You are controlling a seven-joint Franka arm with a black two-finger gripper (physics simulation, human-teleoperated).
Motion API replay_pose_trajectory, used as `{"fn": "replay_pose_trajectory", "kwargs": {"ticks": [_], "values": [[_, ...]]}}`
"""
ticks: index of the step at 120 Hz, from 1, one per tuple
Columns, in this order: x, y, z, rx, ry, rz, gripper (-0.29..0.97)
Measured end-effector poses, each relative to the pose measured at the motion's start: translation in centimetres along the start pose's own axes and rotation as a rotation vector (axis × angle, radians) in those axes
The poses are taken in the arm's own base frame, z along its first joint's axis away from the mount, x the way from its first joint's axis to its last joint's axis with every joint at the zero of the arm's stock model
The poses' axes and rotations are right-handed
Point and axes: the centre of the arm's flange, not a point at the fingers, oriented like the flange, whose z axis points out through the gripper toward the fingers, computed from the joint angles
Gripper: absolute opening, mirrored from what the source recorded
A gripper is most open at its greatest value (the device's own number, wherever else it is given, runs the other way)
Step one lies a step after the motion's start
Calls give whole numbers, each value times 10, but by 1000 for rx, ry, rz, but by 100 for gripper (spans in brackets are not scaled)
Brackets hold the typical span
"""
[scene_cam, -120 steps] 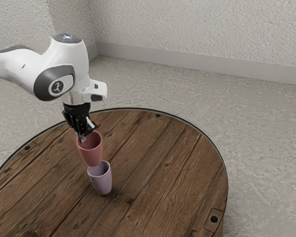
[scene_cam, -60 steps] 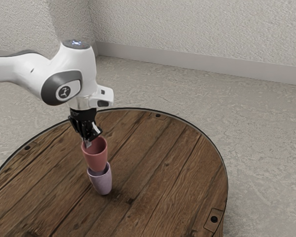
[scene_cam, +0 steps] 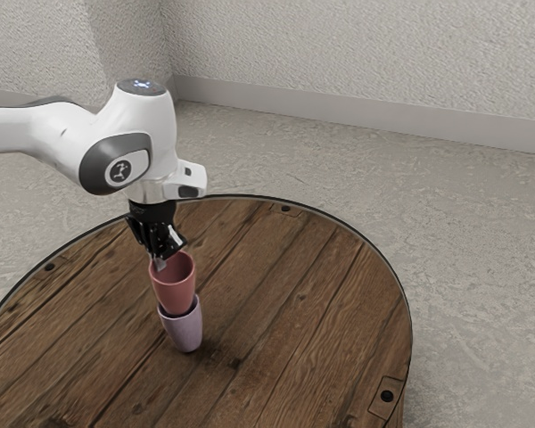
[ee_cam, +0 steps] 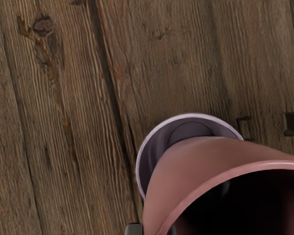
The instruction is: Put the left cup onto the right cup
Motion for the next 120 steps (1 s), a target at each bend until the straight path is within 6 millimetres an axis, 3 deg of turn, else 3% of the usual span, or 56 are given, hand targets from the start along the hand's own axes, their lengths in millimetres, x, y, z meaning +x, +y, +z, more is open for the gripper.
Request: {"fn": "replay_pose_trajectory", "kwargs": {"ticks": [120], "values": [[6,4,15,-7,-14,0,-8]]}}
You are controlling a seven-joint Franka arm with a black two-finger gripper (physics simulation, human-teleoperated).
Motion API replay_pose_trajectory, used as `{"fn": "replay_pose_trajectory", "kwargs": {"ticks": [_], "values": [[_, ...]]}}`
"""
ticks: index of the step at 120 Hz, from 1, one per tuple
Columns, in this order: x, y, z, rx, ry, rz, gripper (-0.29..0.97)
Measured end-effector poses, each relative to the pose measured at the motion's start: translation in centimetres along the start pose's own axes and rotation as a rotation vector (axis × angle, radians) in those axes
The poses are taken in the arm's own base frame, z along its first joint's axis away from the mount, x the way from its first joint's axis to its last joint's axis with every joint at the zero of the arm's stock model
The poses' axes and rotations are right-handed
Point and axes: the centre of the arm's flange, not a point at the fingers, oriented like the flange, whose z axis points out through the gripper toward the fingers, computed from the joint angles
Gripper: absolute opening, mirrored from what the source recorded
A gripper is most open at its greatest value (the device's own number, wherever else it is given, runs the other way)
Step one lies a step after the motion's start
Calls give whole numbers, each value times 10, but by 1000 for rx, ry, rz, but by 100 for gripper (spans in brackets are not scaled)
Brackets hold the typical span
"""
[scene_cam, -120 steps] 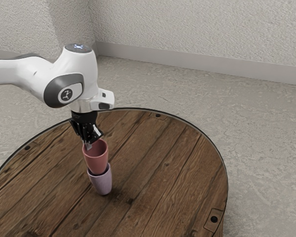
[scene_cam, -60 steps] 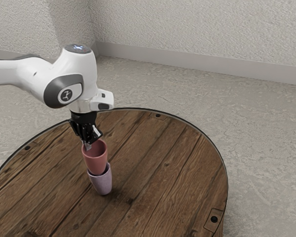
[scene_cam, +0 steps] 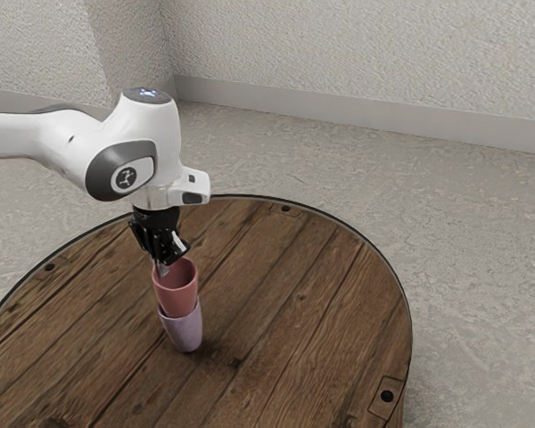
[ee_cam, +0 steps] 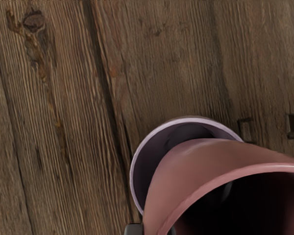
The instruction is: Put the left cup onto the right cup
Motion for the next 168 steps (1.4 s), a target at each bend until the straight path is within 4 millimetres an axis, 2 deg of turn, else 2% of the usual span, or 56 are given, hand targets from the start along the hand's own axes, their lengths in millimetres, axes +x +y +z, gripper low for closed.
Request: {"fn": "replay_pose_trajectory", "kwargs": {"ticks": [18,42,56,84,108,126,168], "values": [[0,1,0,-4,1,0,7],[0,0,0,-13,1,-3,38],[0,0,-1,-15,3,-4,51],[-1,0,-4,-15,9,-4,62],[-4,0,-19,-11,38,-3,66],[0,3,-41,-23,69,-4,67],[29,3,-148,-103,114,-21,68]]}}
